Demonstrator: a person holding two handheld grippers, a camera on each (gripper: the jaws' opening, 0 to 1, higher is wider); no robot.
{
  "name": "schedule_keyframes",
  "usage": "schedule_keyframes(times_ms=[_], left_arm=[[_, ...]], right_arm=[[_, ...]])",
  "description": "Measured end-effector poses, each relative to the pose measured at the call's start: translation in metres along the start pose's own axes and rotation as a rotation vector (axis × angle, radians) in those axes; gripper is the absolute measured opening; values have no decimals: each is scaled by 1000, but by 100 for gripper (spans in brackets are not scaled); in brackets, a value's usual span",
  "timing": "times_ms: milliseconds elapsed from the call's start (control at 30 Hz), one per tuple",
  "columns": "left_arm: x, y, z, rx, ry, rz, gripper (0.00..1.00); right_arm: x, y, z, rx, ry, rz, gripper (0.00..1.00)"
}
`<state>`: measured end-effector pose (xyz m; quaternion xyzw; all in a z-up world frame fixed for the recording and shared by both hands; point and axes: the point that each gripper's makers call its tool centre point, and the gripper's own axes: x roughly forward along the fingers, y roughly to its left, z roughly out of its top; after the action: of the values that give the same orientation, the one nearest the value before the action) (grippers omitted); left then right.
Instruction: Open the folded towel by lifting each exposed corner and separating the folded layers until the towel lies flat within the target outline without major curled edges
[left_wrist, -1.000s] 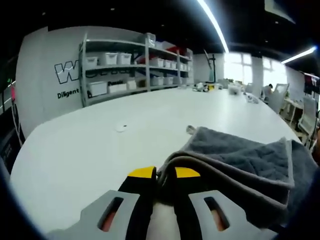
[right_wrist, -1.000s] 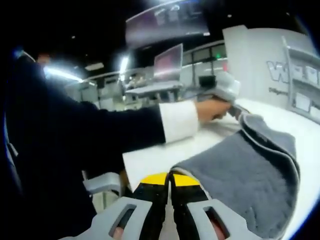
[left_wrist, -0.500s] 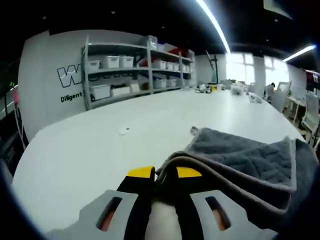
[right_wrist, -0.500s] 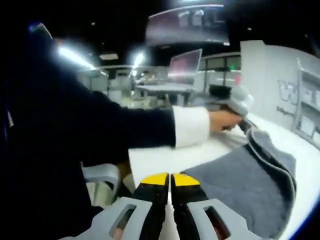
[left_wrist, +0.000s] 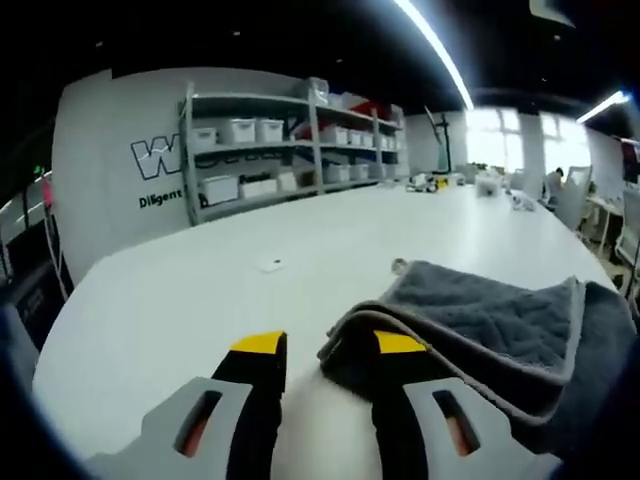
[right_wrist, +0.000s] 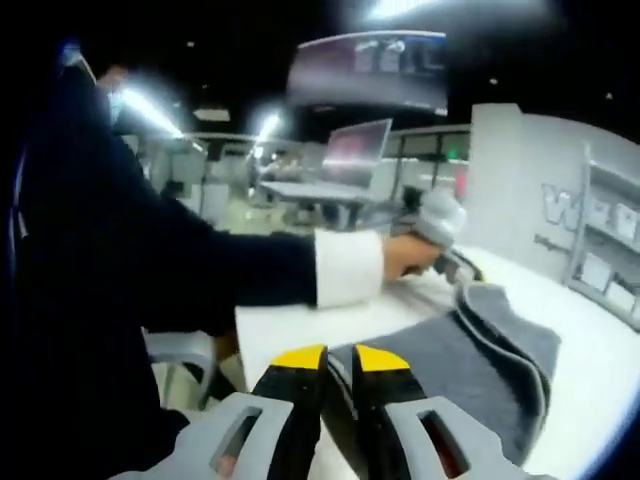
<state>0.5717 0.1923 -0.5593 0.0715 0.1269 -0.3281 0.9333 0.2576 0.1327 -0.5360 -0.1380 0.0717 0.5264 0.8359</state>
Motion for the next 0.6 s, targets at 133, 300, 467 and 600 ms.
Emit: schedule_keyframes(times_ms=[133,300,467,600], left_arm=[[-10,-1,2,-99,-24,-1,33],[-20,-6,8,-183,-55,5,33],[-34,-7,9,-190,-71,35,33],[-46,-12,16,-211,-104,32,32]], right_arm=[[-1,-13,3,-68,-11,-58,11],[-5,-26,5,-84,-16,-96,13],[-22,-28,-5,-34,-6,-125,14],[-27,-40,-4,0,-24,-129,16]])
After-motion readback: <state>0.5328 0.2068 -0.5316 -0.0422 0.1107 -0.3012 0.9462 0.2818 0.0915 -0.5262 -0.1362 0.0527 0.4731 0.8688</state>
